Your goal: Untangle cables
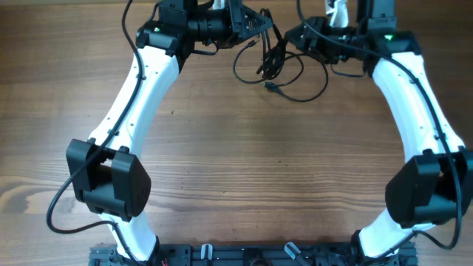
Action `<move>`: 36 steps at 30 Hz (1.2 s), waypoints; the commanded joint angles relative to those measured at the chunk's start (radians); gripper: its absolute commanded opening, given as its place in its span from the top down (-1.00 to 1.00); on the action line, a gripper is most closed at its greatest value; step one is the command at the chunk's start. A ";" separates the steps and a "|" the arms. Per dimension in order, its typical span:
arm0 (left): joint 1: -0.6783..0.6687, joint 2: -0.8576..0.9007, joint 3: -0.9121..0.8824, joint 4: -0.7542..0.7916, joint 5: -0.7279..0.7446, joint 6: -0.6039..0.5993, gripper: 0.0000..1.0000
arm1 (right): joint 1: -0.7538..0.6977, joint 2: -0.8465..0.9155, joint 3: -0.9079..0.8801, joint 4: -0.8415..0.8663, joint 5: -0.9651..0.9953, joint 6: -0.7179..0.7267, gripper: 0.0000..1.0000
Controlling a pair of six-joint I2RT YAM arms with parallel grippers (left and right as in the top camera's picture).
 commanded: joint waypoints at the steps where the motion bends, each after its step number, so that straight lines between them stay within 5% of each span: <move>1: -0.001 -0.013 0.005 0.009 0.037 -0.008 0.92 | 0.024 0.030 0.006 0.000 -0.023 0.026 -0.04; 10: -0.001 -0.013 0.005 0.009 0.037 -0.009 0.92 | 0.027 0.056 0.006 -0.004 -0.018 0.037 0.49; 14: -0.005 -0.013 0.005 0.008 0.037 -0.009 0.92 | 0.027 0.061 0.006 0.011 -0.008 0.054 0.91; 23: -0.017 -0.013 0.005 -0.013 0.024 0.055 0.91 | 0.021 0.056 0.006 0.063 -0.031 -0.014 0.91; 29: -0.017 -0.013 0.005 -0.219 -0.179 0.164 0.88 | -0.061 -0.018 0.006 0.027 -0.008 -0.075 0.91; 36: -0.017 -0.013 0.005 -0.305 -0.212 0.285 0.92 | -0.211 -0.140 0.006 -0.044 0.167 -0.077 0.91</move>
